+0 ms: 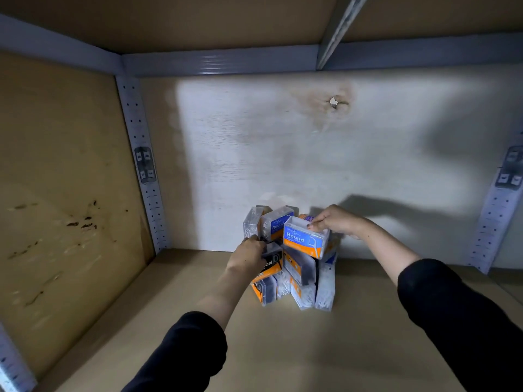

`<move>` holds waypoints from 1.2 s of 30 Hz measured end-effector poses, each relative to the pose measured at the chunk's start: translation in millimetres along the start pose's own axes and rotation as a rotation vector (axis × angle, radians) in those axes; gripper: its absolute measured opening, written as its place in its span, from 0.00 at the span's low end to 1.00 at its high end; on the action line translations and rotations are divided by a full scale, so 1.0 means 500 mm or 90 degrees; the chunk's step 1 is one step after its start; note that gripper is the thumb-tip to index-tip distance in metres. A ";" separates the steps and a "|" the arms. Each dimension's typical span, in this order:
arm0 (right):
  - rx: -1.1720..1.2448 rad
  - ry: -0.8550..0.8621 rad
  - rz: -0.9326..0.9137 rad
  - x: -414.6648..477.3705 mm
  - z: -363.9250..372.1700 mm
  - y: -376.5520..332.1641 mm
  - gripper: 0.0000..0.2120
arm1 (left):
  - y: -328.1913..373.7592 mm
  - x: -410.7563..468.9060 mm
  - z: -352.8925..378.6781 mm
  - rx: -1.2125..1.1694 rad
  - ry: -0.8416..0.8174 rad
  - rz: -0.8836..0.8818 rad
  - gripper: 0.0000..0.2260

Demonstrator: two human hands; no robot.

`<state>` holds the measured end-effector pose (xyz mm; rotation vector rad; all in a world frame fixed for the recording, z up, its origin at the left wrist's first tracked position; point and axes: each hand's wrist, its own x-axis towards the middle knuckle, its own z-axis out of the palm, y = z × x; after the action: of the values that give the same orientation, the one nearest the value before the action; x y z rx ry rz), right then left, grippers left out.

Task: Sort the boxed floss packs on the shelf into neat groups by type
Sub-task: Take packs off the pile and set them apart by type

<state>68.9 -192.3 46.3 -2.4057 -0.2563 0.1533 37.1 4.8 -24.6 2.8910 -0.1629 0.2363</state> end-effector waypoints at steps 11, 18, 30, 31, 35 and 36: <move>-0.097 0.004 0.006 0.027 0.016 0.013 0.14 | -0.002 0.028 -0.013 -0.022 -0.050 -0.022 0.20; -0.135 0.057 -0.010 0.033 0.010 0.033 0.14 | -0.003 0.038 -0.028 -0.011 -0.091 -0.044 0.22; -0.207 0.061 0.110 -0.130 -0.143 0.219 0.20 | -0.143 -0.035 -0.076 0.017 -0.090 -0.097 0.22; -0.213 0.070 0.133 -0.149 -0.152 0.248 0.17 | -0.160 -0.046 -0.079 0.024 -0.095 -0.111 0.22; -0.201 0.095 0.215 -0.213 -0.171 0.347 0.09 | -0.223 -0.087 -0.077 0.044 -0.106 -0.161 0.25; -0.199 0.094 0.234 -0.227 -0.174 0.366 0.09 | -0.233 -0.097 -0.075 0.055 -0.108 -0.171 0.25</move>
<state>0.1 -408.1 -5.9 -2.7398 0.2522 0.1076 -0.7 130.7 -23.1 2.9741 0.2111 -0.0523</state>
